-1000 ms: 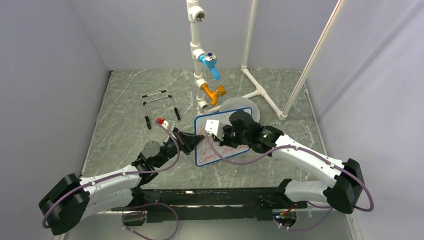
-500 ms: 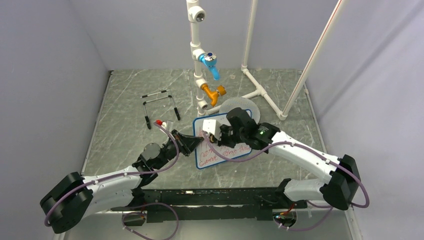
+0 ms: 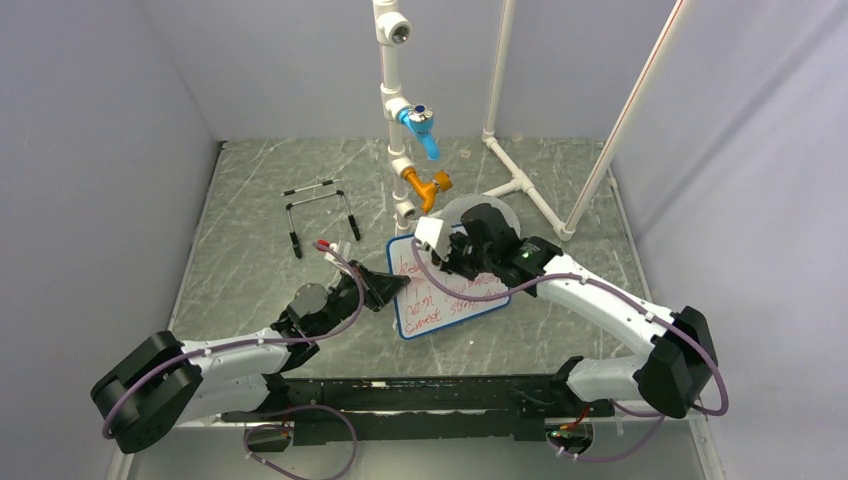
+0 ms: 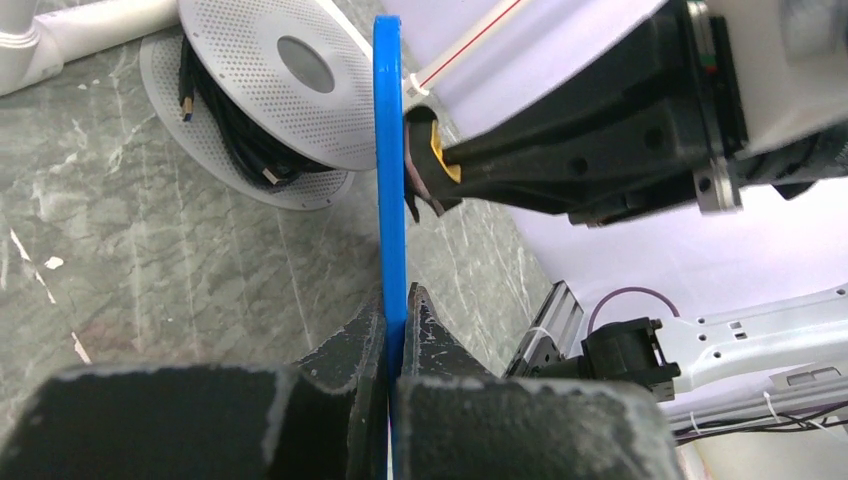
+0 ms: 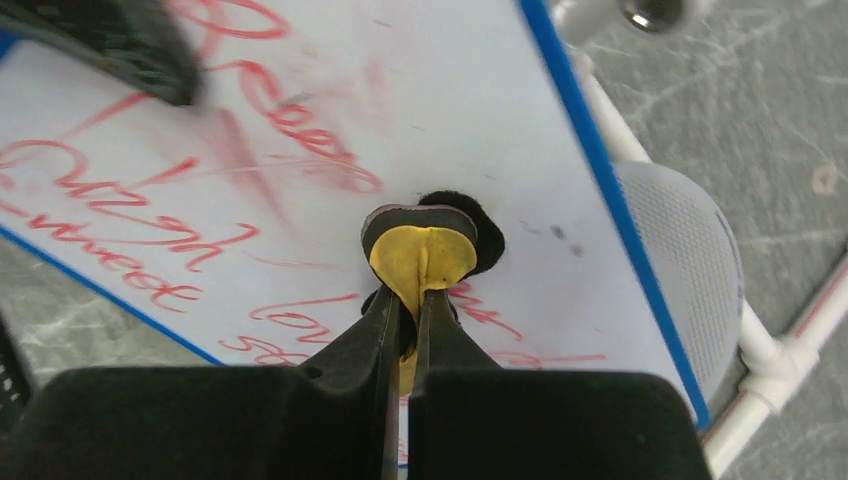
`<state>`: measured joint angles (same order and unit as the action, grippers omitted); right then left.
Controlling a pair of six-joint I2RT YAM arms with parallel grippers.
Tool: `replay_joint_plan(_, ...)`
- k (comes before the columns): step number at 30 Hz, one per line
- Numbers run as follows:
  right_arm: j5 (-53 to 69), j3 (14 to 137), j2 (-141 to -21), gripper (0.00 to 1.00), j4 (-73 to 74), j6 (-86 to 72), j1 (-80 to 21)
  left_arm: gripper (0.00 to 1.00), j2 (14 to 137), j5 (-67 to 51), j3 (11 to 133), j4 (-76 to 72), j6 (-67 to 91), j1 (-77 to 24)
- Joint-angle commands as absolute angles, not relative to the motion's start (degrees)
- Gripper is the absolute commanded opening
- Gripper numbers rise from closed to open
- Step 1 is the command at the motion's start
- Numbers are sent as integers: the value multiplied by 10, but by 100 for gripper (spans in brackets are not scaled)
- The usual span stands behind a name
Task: Erase the whiteboard
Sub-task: Erase the whiteboard at the center of the board.
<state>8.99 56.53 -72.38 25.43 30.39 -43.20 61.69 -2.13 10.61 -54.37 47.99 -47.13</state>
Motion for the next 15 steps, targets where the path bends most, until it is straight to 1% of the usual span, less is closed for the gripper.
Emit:
replay_joint_plan(1, 185, 576, -751, 0, 293, 362, -478, 0, 619, -106, 118, -606, 483, -482)
replay_joint_plan(3, 188, 577, -756, 0, 290, 359, -481, 0, 610, -96, 115, -596, 482, -482)
replay_joint_plan(5, 131, 578, -756, 0, 259, 331, -469, 0, 595, -88, 114, -573, 482, -482)
replay_joint_plan(7, 83, 579, -753, 0, 228, 292, -426, 0, 584, -86, 110, -562, 477, -482)
replay_joint_plan(9, 62, 576, -748, 0, 213, 269, -389, 0, 577, -84, 107, -556, 475, -482)
replay_joint_plan(11, 73, 569, -743, 0, 212, 273, -377, 0, 570, -84, 110, -543, 470, -482)
replay_joint_plan(13, 127, 570, -749, 0, 237, 293, -381, 0, 568, -84, 115, -532, 468, -482)
replay_joint_plan(15, 173, 567, -761, 0, 267, 331, -408, 0, 567, -86, 121, -522, 469, -482)
